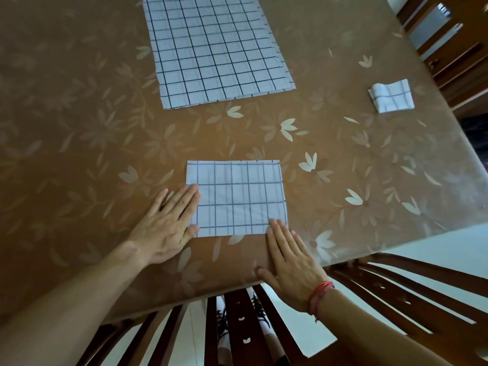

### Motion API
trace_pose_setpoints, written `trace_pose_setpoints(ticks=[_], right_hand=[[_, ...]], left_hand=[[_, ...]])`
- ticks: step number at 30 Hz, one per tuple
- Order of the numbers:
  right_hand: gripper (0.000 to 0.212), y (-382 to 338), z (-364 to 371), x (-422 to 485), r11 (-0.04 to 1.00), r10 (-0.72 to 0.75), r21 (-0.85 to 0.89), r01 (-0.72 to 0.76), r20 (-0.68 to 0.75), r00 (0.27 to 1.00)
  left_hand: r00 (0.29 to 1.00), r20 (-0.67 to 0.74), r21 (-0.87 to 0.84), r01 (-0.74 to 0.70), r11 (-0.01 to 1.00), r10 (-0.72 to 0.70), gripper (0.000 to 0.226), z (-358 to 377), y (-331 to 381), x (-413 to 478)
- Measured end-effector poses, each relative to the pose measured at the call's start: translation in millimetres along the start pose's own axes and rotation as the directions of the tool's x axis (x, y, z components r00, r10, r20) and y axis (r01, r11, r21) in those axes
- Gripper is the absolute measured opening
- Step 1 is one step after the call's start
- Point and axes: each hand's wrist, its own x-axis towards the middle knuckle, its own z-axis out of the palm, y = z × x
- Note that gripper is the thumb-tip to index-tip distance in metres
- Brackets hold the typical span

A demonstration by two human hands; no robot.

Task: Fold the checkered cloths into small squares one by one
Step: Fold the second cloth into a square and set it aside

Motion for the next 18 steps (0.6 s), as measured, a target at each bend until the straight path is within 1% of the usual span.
trace_pose_setpoints(ticks=[2,5,10,13,15,18], right_hand=[[0.082,4.7,0.4,-4.1,1.000,0.016,-0.017,-0.016,-0.006,1.000],[0.082,4.9,-0.4,-4.0,1.000,0.002,-0.018,-0.003,-0.023,1.000],[0.083,11.8,-4.9,-6.6,1.000,0.022,-0.019,-0.022,0.000,1.000],[0.080,14.1,-8.9,-6.5,1.000,0.014,0.004,-0.014,-0.015,1.000],[0.070,17.1,-20.3,-0.8,0.999,0.001,0.036,0.001,-0.039,0.999],[0.045,29.9,-46.8,23.1,0.987,0.028,0.163,-0.008,-0.118,0.993]], left_hand=[[1.000,0.006,-0.004,0.005,1.000,-0.005,0.069,-1.9,1.8,0.1],[1.000,0.011,-0.045,0.026,0.999,-0.025,0.071,-6.0,5.0,0.7],[0.996,0.067,-0.114,0.071,0.991,-0.064,0.073,-20.7,12.0,4.5],[0.993,0.084,-0.136,0.090,0.987,-0.079,0.074,-33.4,18.1,8.8],[0.994,0.062,-0.139,0.093,0.986,-0.085,0.071,-41.8,23.0,13.6],[0.994,0.027,-0.174,0.107,0.979,-0.104,0.062,-51.7,31.6,21.7]])
